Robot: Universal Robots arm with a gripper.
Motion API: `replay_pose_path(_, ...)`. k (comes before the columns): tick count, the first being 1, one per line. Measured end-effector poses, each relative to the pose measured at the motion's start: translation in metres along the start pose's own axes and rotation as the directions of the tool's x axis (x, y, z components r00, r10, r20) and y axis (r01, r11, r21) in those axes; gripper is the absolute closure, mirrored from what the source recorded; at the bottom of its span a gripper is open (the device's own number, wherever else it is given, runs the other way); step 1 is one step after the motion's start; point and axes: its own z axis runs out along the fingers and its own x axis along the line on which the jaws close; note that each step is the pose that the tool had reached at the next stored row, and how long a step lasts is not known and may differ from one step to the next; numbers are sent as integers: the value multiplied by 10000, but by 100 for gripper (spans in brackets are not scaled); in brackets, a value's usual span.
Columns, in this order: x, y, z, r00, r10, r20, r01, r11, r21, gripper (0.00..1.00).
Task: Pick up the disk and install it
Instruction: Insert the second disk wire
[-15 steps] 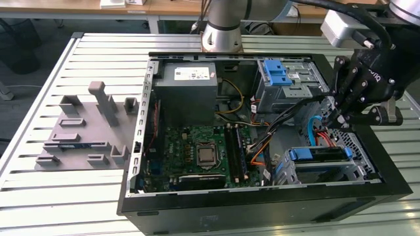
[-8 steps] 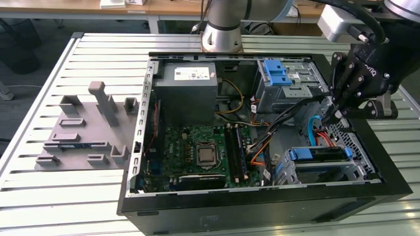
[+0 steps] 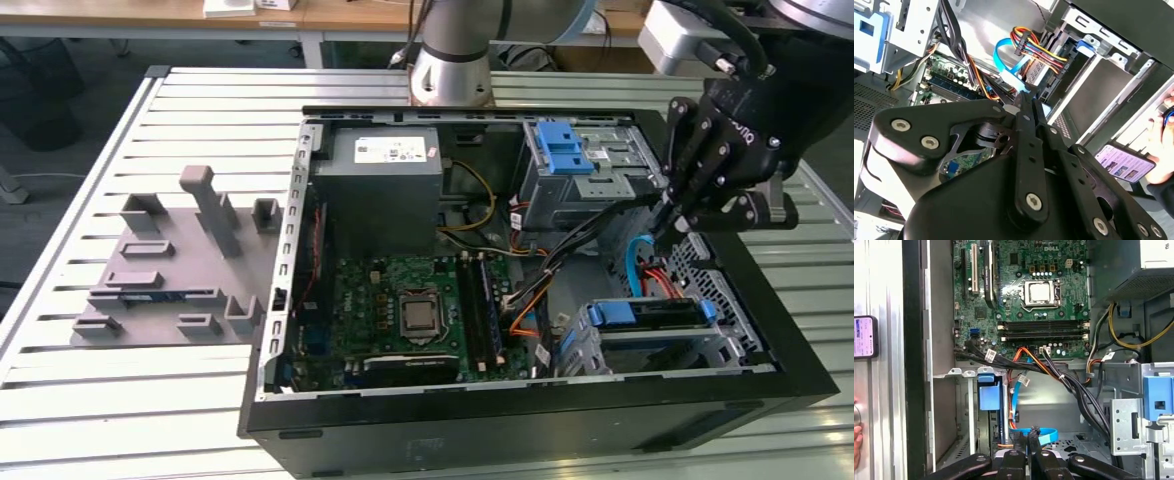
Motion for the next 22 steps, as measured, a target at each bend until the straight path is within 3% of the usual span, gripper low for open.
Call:
replay_pose_path(3, -7, -1, 23, 10000, -1, -1, 1, 10000, -36, 81)
replay_pose_path(4, -7, -1, 34, 10000, -1, -1, 1, 10000, -42, 75)
replay_pose_path(9, -10, -8, 89, 10000, -1, -5, 1, 10000, -58, 75)
replay_pose_path(14, -11, -11, 137, 10000, 0, -60, 0, 10000, -55, 75)
replay_pose_path(16, -11, -11, 148, 10000, 0, -81, -1, 10000, -53, 76)
replay_pose_path(17, -11, -11, 152, 10000, 0, -88, 0, 10000, -53, 84)
replay_pose_path(22, -11, -12, 183, 10000, 1, -82, -1, 10000, -12, 84)
